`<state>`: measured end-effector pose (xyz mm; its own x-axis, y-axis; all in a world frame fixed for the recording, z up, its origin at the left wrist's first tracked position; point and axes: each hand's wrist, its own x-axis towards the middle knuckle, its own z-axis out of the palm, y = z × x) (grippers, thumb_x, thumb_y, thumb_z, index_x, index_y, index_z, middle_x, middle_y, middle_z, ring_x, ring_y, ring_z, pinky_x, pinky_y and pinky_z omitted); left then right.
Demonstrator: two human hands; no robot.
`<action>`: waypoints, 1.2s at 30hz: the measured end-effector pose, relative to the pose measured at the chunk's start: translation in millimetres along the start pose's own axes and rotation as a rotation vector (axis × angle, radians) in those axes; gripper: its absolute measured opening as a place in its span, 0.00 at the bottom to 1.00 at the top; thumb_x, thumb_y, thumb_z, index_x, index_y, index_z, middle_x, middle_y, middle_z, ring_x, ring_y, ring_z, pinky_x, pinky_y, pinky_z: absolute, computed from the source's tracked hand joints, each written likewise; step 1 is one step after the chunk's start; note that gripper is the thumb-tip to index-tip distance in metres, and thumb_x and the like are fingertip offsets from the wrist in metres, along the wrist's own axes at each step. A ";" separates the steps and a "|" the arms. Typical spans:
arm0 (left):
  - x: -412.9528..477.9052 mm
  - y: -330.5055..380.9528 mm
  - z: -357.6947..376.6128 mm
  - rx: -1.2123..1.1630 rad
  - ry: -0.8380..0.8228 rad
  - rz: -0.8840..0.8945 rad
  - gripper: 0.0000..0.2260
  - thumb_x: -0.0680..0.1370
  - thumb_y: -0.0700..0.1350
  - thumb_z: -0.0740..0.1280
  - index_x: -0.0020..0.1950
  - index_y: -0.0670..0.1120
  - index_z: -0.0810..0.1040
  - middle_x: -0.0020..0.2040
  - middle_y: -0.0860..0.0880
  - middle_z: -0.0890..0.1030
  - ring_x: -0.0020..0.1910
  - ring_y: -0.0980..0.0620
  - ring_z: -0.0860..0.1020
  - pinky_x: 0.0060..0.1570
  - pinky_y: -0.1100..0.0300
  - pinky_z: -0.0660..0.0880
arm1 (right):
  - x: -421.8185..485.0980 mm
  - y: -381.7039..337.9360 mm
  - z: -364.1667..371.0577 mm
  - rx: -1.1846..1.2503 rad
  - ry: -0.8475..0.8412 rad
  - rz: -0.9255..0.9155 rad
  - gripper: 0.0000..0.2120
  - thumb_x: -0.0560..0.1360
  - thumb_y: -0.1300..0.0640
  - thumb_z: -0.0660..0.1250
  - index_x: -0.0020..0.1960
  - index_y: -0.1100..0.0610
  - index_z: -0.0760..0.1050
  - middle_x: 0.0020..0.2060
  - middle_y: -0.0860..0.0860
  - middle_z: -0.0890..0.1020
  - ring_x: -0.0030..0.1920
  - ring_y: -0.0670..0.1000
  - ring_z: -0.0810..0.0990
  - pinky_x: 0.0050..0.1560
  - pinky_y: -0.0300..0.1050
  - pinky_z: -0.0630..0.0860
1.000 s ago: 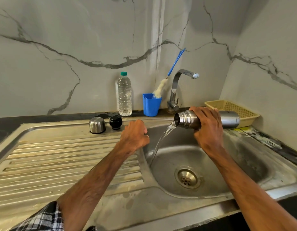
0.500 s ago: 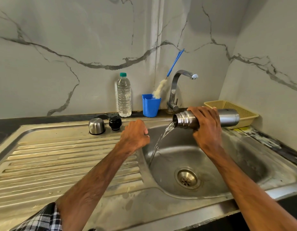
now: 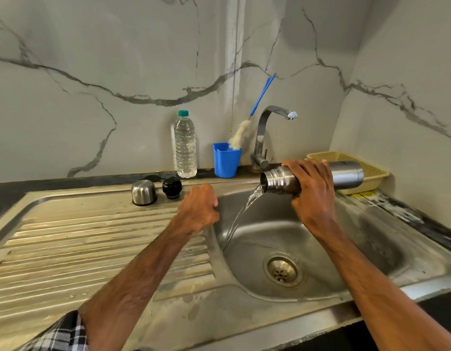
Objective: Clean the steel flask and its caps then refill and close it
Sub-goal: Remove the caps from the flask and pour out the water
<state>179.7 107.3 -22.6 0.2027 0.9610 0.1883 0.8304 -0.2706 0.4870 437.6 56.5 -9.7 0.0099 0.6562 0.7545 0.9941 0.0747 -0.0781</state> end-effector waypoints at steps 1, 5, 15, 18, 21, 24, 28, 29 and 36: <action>-0.1 -1.2 0.2 0.019 -0.018 -0.002 0.12 0.68 0.34 0.75 0.49 0.45 0.81 0.49 0.48 0.81 0.48 0.49 0.82 0.49 0.48 0.83 | 0.2 -0.1 0.1 -0.001 0.001 0.000 0.40 0.61 0.69 0.78 0.71 0.55 0.72 0.64 0.56 0.77 0.69 0.59 0.70 0.77 0.55 0.52; -0.9 -4.1 2.7 0.068 -0.065 -0.006 0.12 0.68 0.37 0.76 0.49 0.46 0.81 0.49 0.47 0.81 0.48 0.47 0.82 0.49 0.48 0.83 | -0.1 0.3 0.0 -0.005 -0.001 0.000 0.40 0.62 0.69 0.78 0.71 0.55 0.71 0.65 0.55 0.76 0.69 0.59 0.69 0.78 0.56 0.52; -2.6 -3.0 3.0 0.091 -0.070 -0.032 0.10 0.71 0.35 0.74 0.49 0.42 0.80 0.50 0.46 0.80 0.50 0.46 0.81 0.50 0.47 0.82 | 0.0 -0.6 0.7 -0.010 -0.002 -0.019 0.40 0.62 0.68 0.78 0.71 0.55 0.72 0.65 0.56 0.76 0.69 0.59 0.69 0.78 0.60 0.54; -4.5 -0.5 1.6 0.093 -0.078 -0.037 0.09 0.71 0.34 0.74 0.47 0.41 0.77 0.50 0.45 0.80 0.50 0.45 0.81 0.51 0.48 0.82 | 0.3 0.5 1.0 -0.019 -0.004 -0.021 0.40 0.62 0.68 0.78 0.71 0.55 0.71 0.65 0.56 0.76 0.70 0.59 0.69 0.78 0.60 0.54; -6.9 1.6 -0.5 0.112 -0.076 -0.036 0.12 0.72 0.35 0.73 0.39 0.45 0.70 0.47 0.44 0.78 0.49 0.44 0.80 0.47 0.50 0.81 | 0.8 -0.3 0.8 -0.023 0.000 -0.028 0.40 0.62 0.68 0.78 0.71 0.55 0.71 0.65 0.56 0.76 0.70 0.59 0.69 0.78 0.60 0.54; -9.1 2.8 -1.8 0.109 -0.086 -0.032 0.15 0.73 0.35 0.73 0.38 0.46 0.68 0.45 0.45 0.76 0.49 0.44 0.80 0.46 0.52 0.80 | 0.7 -1.1 0.6 -0.025 0.011 -0.032 0.39 0.61 0.68 0.79 0.71 0.56 0.72 0.65 0.56 0.76 0.70 0.60 0.69 0.78 0.60 0.55; -10.0 2.9 -3.7 0.120 -0.089 -0.028 0.12 0.72 0.35 0.73 0.42 0.45 0.71 0.48 0.44 0.77 0.51 0.43 0.79 0.50 0.48 0.81 | 0.7 -1.3 -0.3 -0.025 0.028 -0.043 0.38 0.62 0.69 0.78 0.70 0.56 0.72 0.65 0.56 0.77 0.69 0.59 0.70 0.77 0.60 0.55; -9.7 2.9 -3.7 0.121 -0.090 -0.027 0.12 0.72 0.35 0.73 0.42 0.45 0.71 0.48 0.44 0.78 0.51 0.43 0.80 0.50 0.48 0.81 | 0.7 -1.2 -0.4 -0.024 0.030 -0.044 0.38 0.62 0.69 0.78 0.70 0.56 0.73 0.65 0.56 0.77 0.69 0.59 0.70 0.77 0.60 0.55; -9.8 2.8 -2.4 0.126 -0.076 -0.026 0.15 0.73 0.35 0.74 0.38 0.47 0.68 0.45 0.45 0.76 0.48 0.45 0.79 0.43 0.54 0.78 | 0.9 -2.3 -0.7 -0.029 0.028 -0.056 0.38 0.62 0.69 0.78 0.70 0.56 0.73 0.65 0.56 0.76 0.69 0.60 0.70 0.78 0.60 0.55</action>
<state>178.8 97.0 -21.0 0.2147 0.9705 0.1096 0.8935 -0.2405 0.3793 435.5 56.4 -8.4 -0.0434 0.6303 0.7751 0.9960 0.0884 -0.0161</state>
